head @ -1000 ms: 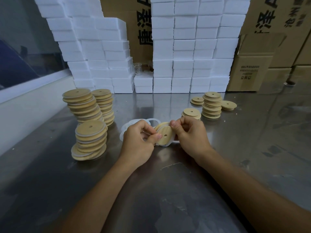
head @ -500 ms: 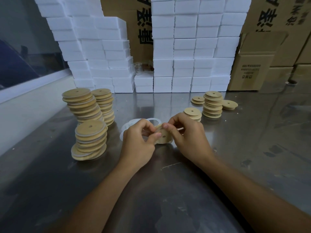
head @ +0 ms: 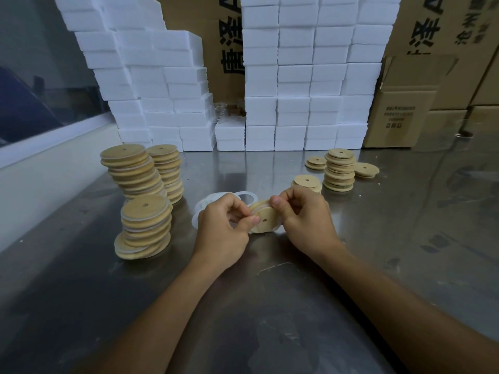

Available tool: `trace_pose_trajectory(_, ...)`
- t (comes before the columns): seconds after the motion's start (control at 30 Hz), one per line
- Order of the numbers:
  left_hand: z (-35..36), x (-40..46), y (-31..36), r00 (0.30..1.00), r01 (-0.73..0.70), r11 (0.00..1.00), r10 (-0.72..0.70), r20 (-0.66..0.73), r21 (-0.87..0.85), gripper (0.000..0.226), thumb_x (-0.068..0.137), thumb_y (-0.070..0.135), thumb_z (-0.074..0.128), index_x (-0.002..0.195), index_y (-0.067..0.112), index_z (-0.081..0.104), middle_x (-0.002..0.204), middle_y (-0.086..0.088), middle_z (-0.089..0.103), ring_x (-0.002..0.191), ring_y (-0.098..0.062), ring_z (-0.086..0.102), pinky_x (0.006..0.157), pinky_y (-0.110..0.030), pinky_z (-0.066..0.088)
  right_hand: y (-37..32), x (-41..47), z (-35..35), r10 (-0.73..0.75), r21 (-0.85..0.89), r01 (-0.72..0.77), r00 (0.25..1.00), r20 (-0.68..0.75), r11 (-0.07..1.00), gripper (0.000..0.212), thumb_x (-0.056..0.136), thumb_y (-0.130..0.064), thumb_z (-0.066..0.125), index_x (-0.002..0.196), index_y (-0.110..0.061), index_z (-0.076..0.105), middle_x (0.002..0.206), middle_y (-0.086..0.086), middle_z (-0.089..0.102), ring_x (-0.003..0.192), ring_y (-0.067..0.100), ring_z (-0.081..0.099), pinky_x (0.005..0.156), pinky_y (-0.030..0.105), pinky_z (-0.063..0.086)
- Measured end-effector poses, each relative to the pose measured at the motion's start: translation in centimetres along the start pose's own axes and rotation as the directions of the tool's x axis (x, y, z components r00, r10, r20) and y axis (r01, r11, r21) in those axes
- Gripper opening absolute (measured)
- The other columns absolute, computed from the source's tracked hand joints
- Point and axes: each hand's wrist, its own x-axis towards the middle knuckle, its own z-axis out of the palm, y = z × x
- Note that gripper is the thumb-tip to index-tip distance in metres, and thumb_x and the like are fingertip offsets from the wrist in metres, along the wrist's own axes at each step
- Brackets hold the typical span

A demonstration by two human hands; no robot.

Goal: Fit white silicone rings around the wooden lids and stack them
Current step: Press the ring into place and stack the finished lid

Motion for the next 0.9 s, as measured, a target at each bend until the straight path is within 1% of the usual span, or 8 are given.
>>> trace_pose_trajectory(0.1, -0.01, 0.03, -0.26, 1.000, 0.020, 1.000, -0.020, -0.009, -0.014, 0.033, 0.074, 0.006, 0.082, 0.067, 0.026, 0.056, 0.069, 0.004, 0.068, 0.069, -0.013, 0.070, 0.069, -0.038, 0.060, -0.17, -0.08, -0.13, -0.006, 0.027, 0.005, 1.000, 0.018, 1.000, 0.022, 0.091, -0.025, 0.068, 0.081, -0.006, 0.065, 0.073, 0.003, 0.070, 0.068, 0.016, 0.066, 0.065, 0.035, 0.057)
trace_pose_trajectory(0.23, -0.14, 0.22, -0.80, 0.995, 0.103, 0.992, -0.104, -0.008, -0.072, 0.033, 0.076, 0.007, 0.081, 0.064, 0.030, 0.059, 0.072, 0.000, 0.071, 0.074, -0.021, 0.072, 0.072, -0.050, 0.060, -0.05, -0.08, -0.26, 0.042, 0.080, -0.047, 0.997, 0.068, 0.996, 0.023, 0.091, -0.026, 0.068, 0.084, -0.004, 0.066, 0.076, 0.006, 0.071, 0.074, 0.022, 0.069, 0.073, 0.045, 0.059)
trace_pose_trajectory(0.4, -0.01, 0.20, -0.58, 0.993, 0.121, 0.988, -0.120, 0.015, -0.101, 0.040, 0.076, 0.008, 0.081, 0.064, 0.040, 0.061, 0.068, 0.004, 0.070, 0.073, -0.020, 0.072, 0.073, -0.050, 0.060, 0.19, 0.10, -0.26, 0.074, 0.022, -0.076, 0.993, 0.092, 0.997, 0.021, 0.095, -0.026, 0.062, 0.086, -0.007, 0.065, 0.078, 0.008, 0.069, 0.077, 0.025, 0.067, 0.074, 0.044, 0.058)
trace_pose_trajectory(0.57, 0.10, 0.16, -0.58, 0.992, 0.122, 0.984, -0.116, 0.053, -0.127, 0.039, 0.076, 0.007, 0.080, 0.065, 0.038, 0.061, 0.071, 0.007, 0.071, 0.072, -0.020, 0.073, 0.071, -0.050, 0.061, 0.45, 0.28, -0.30, 0.110, 0.046, -0.113, 0.992, 0.054, 0.993, 0.020, 0.096, -0.020, 0.062, 0.088, -0.002, 0.065, 0.080, 0.009, 0.070, 0.079, 0.025, 0.068, 0.069, 0.033, 0.056)
trace_pose_trajectory(0.67, 0.04, 0.04, -0.59, 0.994, 0.108, 0.986, -0.103, 0.045, -0.128, 0.036, 0.076, 0.006, 0.081, 0.065, 0.034, 0.061, 0.070, 0.004, 0.071, 0.072, -0.021, 0.073, 0.070, -0.051, 0.060, 0.35, 0.17, -0.36, 0.089, 0.038, -0.091, 0.994, 0.063, 0.995, 0.018, 0.096, -0.021, 0.062, 0.088, -0.005, 0.065, 0.079, 0.005, 0.070, 0.076, 0.019, 0.067, 0.070, 0.034, 0.057)
trace_pose_trajectory(0.77, 0.01, -0.10, -0.50, 1.000, 0.013, 0.999, -0.012, 0.021, -0.041, 0.034, 0.076, 0.008, 0.080, 0.071, 0.032, 0.057, 0.075, 0.011, 0.068, 0.075, -0.014, 0.070, 0.071, -0.046, 0.060, 0.16, -0.08, -0.32, 0.003, 0.004, -0.004, 0.999, 0.051, 1.000, 0.014, 0.095, -0.017, 0.062, 0.086, -0.006, 0.062, 0.076, 0.006, 0.067, 0.074, 0.021, 0.063, 0.068, 0.037, 0.055)
trace_pose_trajectory(0.83, 0.02, -0.31, -0.20, 0.996, -0.090, 0.995, 0.089, 0.032, 0.038, 0.035, 0.079, 0.009, 0.077, 0.081, 0.035, 0.053, 0.084, 0.019, 0.063, 0.081, -0.009, 0.068, 0.070, -0.036, 0.059, -0.02, -0.25, -0.30, -0.094, -0.065, 0.099, 0.993, 0.073, 0.993, 0.012, 0.095, -0.014, 0.061, 0.085, -0.007, 0.061, 0.074, 0.002, 0.064, 0.071, 0.016, 0.058, 0.065, 0.035, 0.051)
trace_pose_trajectory(0.9, 0.05, -0.46, 0.02, 0.990, -0.142, 0.988, 0.139, 0.038, 0.066, 0.035, 0.081, 0.010, 0.075, 0.083, 0.036, 0.051, 0.089, 0.023, 0.061, 0.083, -0.007, 0.066, 0.068, -0.026, 0.057, -0.13, -0.34, -0.26, -0.178, -0.121, 0.191, 0.978, 0.113, 0.974, 0.010, 0.095, -0.012, 0.060, 0.087, -0.007, 0.060, 0.074, 0.000, 0.062, 0.072, 0.014, 0.056, 0.064, 0.033, 0.048)
